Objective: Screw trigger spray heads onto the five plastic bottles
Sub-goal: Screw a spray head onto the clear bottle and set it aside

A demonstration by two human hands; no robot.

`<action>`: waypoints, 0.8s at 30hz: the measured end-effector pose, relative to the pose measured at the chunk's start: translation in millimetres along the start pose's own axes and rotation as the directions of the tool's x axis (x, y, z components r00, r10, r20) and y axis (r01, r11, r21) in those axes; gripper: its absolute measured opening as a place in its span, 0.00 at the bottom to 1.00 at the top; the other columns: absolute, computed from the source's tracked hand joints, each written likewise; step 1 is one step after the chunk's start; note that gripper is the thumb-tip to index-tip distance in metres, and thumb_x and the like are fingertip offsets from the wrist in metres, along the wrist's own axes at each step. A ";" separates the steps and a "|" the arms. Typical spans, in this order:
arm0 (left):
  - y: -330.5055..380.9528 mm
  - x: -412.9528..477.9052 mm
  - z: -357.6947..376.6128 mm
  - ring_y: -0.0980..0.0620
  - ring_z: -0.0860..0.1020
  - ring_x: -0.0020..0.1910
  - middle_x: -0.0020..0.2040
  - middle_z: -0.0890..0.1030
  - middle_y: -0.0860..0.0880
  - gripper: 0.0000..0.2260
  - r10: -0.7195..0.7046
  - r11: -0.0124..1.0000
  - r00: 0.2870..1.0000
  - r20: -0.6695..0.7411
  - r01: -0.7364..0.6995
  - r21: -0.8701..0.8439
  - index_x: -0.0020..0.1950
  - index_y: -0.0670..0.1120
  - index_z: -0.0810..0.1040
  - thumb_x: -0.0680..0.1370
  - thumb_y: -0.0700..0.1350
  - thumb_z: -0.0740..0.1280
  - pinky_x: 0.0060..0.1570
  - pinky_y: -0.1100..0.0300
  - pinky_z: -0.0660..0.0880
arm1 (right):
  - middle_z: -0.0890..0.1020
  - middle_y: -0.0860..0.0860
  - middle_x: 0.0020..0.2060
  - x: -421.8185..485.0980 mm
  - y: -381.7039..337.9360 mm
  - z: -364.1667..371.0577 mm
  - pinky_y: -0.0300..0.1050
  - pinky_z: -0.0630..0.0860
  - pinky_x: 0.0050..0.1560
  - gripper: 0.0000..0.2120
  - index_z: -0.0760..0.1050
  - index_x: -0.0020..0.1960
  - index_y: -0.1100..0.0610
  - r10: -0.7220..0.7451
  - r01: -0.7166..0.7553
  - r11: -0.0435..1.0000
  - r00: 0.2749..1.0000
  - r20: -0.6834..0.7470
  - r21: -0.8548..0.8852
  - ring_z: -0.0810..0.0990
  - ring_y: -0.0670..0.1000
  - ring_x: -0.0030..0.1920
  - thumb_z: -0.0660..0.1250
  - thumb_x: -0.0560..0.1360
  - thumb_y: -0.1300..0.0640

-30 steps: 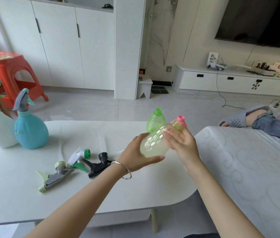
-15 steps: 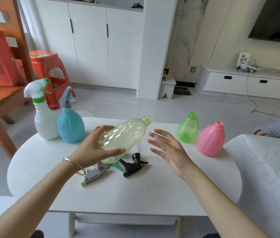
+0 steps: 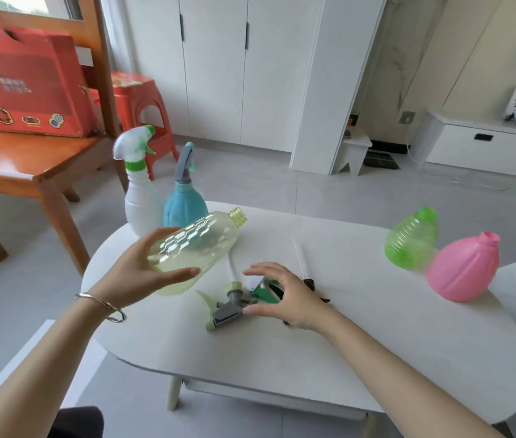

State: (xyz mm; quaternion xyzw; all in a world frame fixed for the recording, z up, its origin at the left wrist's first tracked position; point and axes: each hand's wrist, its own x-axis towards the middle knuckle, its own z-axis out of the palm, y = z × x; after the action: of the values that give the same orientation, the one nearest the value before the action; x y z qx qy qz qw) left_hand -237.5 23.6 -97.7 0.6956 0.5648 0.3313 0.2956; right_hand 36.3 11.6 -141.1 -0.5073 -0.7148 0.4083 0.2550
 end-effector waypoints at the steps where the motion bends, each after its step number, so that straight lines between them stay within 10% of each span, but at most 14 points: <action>1: -3.4 -0.8 -2.9 0.70 0.73 0.51 0.56 0.76 0.59 0.34 -0.006 1.000 1.000 -0.006 0.006 0.007 0.64 0.59 0.71 0.60 0.62 0.74 0.45 0.72 0.68 | 0.69 0.37 0.65 3.9 -1.0 4.2 0.27 0.56 0.67 0.28 0.73 0.63 0.42 -0.029 0.030 0.996 0.999 0.014 -0.081 0.60 0.27 0.65 0.77 0.65 0.48; 7: -22.1 -8.0 -17.1 0.59 0.76 0.55 0.55 0.78 0.61 0.36 -0.041 0.999 0.999 -0.026 0.040 -0.036 0.60 0.60 0.72 0.54 0.68 0.72 0.56 0.59 0.71 | 0.64 0.44 0.72 17.3 -2.0 21.9 0.52 0.35 0.75 0.30 0.70 0.66 0.40 -0.093 0.136 0.886 0.989 0.117 -0.444 0.51 0.46 0.76 0.74 0.66 0.41; 14: -28.4 -11.7 -25.6 0.58 0.77 0.54 0.54 0.78 0.63 0.29 -0.033 0.996 0.997 -0.074 0.027 -0.086 0.53 0.68 0.71 0.54 0.68 0.73 0.56 0.60 0.70 | 0.73 0.47 0.63 22.7 -0.1 36.3 0.51 0.47 0.76 0.19 0.80 0.57 0.48 -0.175 0.187 0.864 0.982 0.069 -0.468 0.64 0.55 0.69 0.73 0.68 0.43; 19: -16.7 -10.8 -18.4 0.69 0.76 0.53 0.53 0.79 0.63 0.27 0.024 0.988 0.990 -0.140 -0.044 -0.147 0.54 0.69 0.71 0.57 0.66 0.73 0.49 0.72 0.70 | 0.75 0.48 0.53 18.0 -16.1 20.4 0.28 0.70 0.51 0.11 0.80 0.48 0.49 -0.168 0.173 0.984 0.977 -0.131 0.033 0.75 0.39 0.51 0.76 0.68 0.57; 24: -8.2 -0.3 1.4 0.72 0.75 0.51 0.55 0.79 0.59 0.31 0.061 0.983 0.991 -0.123 -0.081 -0.163 0.62 0.56 0.73 0.61 0.59 0.77 0.45 0.81 0.68 | 0.81 0.51 0.47 9.4 -26.4 -31.2 0.43 0.73 0.59 0.11 0.77 0.51 0.53 0.060 0.187 0.792 0.923 -0.379 0.581 0.79 0.45 0.49 0.67 0.72 0.49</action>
State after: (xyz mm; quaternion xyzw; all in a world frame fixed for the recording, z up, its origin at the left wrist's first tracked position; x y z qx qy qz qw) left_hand -241.3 24.8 -105.1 0.6672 0.5262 0.4284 0.3073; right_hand 43.6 26.5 -102.6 -0.4425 -0.4997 0.5010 0.5509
